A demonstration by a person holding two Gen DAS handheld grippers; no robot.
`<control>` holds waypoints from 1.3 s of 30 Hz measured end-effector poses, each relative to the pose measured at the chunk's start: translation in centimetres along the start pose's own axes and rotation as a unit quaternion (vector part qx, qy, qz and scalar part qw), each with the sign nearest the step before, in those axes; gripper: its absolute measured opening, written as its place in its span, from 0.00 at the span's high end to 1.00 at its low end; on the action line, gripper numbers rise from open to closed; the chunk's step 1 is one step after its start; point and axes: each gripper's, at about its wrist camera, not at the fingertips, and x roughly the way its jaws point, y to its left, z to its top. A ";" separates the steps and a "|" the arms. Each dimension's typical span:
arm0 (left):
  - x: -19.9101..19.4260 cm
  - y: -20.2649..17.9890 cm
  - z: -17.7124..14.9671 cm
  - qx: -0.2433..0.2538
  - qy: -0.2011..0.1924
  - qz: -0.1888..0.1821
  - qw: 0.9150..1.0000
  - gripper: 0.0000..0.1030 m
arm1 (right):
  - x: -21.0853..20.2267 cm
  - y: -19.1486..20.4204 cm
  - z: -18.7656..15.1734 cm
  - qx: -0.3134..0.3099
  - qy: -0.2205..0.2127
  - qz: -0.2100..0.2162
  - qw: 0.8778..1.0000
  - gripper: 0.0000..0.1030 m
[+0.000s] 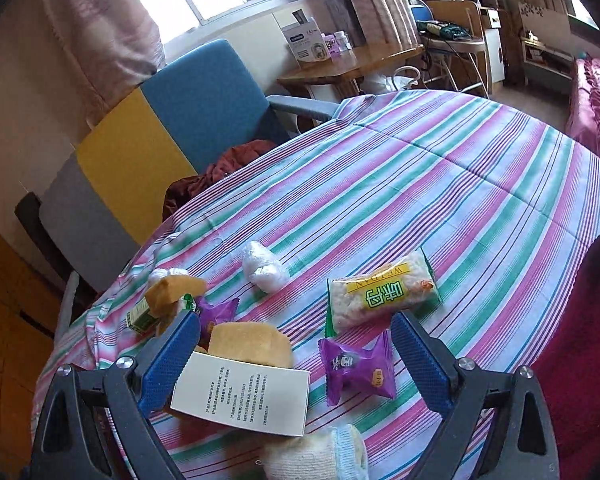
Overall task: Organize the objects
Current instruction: 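Move both tools from the gold tray toward the scattered items, then grasp the yellow sponge with the left gripper while the right gripper grasps the white box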
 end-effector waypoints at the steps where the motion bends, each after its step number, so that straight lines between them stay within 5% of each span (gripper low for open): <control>1: 0.6 -0.7 0.4 0.010 0.003 -0.003 1.000 0.01 | -0.1 -0.1 0.0 0.003 -0.001 0.003 1.000 0.04; 11: 8.4 -8.4 2.9 0.109 0.047 -0.071 0.990 0.16 | 0.6 0.5 0.1 -0.006 0.014 0.032 0.999 0.04; 21: 14.1 -13.4 5.2 0.160 0.056 -0.114 0.979 0.17 | 1.4 0.1 0.3 0.005 0.034 0.050 0.998 0.04; 24: 15.5 -13.7 5.0 0.151 0.087 -0.147 0.974 0.53 | 1.6 0.0 0.2 0.005 0.040 0.049 0.998 0.04; 39: 6.4 -6.7 0.1 0.062 0.047 -0.130 0.988 0.54 | 6.2 2.2 -2.2 -0.028 0.168 0.084 0.982 0.04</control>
